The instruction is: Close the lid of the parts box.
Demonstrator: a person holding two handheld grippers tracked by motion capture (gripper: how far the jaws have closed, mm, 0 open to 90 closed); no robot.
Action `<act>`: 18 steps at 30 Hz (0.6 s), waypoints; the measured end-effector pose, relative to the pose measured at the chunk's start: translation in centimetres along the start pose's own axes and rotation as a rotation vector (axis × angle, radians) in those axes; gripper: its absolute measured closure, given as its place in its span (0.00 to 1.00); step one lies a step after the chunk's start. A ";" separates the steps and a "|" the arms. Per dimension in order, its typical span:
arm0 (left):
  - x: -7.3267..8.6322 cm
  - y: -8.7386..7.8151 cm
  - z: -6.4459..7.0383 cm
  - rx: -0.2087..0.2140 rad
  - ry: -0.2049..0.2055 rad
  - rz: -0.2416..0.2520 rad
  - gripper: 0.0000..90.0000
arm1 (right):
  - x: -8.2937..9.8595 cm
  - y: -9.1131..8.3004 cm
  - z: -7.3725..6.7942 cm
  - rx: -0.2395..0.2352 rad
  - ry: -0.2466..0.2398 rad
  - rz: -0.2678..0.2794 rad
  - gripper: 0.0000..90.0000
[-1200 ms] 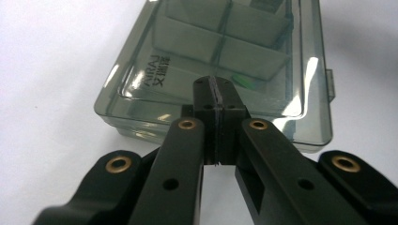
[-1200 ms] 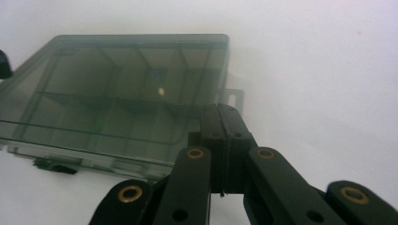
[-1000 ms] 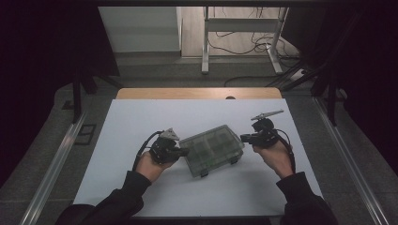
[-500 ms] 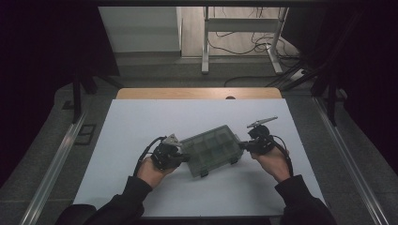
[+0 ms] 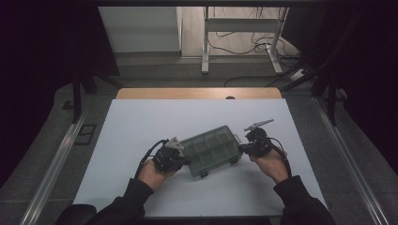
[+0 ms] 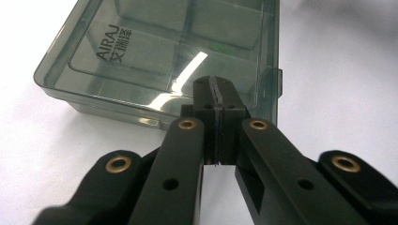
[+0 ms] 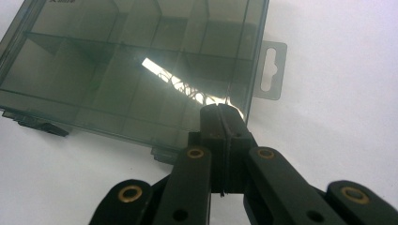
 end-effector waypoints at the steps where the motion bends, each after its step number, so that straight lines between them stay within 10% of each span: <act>1: 0.0 0.0 0.0 0.002 -0.002 0.003 1.00 | 0.0 0.0 0.0 0.000 0.000 0.002 0.99; 18: 0.6 -0.6 3.0 0.058 0.005 -0.001 1.00 | 0.0 0.0 0.0 0.002 -0.007 0.004 0.99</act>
Point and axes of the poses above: each handheld gripper's, and its own axes: y roughly forward along the jaws, x roughly out of its underside, z roughly to its right, the point moved 6 cm from there along y, roughly forward along the jaws, and after that the axes turned 9 degrees about z, right-handed, at the moved point
